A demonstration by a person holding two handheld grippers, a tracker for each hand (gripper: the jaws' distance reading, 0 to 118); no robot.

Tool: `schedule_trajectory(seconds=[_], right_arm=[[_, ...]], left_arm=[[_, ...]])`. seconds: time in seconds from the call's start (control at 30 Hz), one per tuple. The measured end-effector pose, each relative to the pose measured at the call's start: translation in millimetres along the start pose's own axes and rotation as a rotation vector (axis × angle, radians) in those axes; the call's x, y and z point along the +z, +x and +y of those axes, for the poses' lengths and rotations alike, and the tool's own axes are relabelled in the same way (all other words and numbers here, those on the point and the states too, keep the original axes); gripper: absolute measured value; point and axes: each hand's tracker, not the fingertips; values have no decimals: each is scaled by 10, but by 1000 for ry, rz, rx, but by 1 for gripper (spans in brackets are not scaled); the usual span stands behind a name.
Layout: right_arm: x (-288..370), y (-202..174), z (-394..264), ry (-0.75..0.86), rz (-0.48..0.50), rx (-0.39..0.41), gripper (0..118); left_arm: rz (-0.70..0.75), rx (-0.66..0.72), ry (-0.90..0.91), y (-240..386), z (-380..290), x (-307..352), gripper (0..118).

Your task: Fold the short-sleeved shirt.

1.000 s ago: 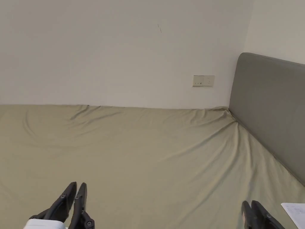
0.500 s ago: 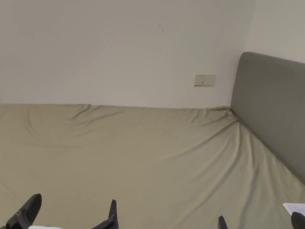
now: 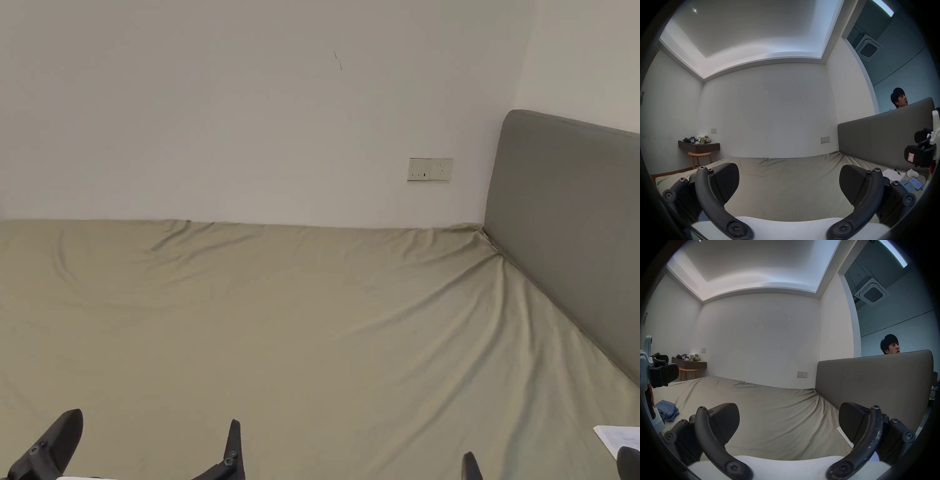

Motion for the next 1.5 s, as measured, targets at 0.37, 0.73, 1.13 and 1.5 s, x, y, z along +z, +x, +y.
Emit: schedule_trajectory(seconds=[0.37, 0.73, 1.13, 1.5], right_arm=[[8, 21, -5, -5, -5, -5, 118], [11, 18, -10, -9, -2, -8, 118], [12, 21, -11, -14, 0, -8, 118], [2, 11, -12, -17, 5, -7, 118]], left_arm=[[-4, -5, -5, 10, 2, 2, 118], [0, -7, -10, 0, -3, 1, 118], [-4, -10, -15, 5, -7, 3, 118], [-4, -11, -16, -5, -7, 1, 118]])
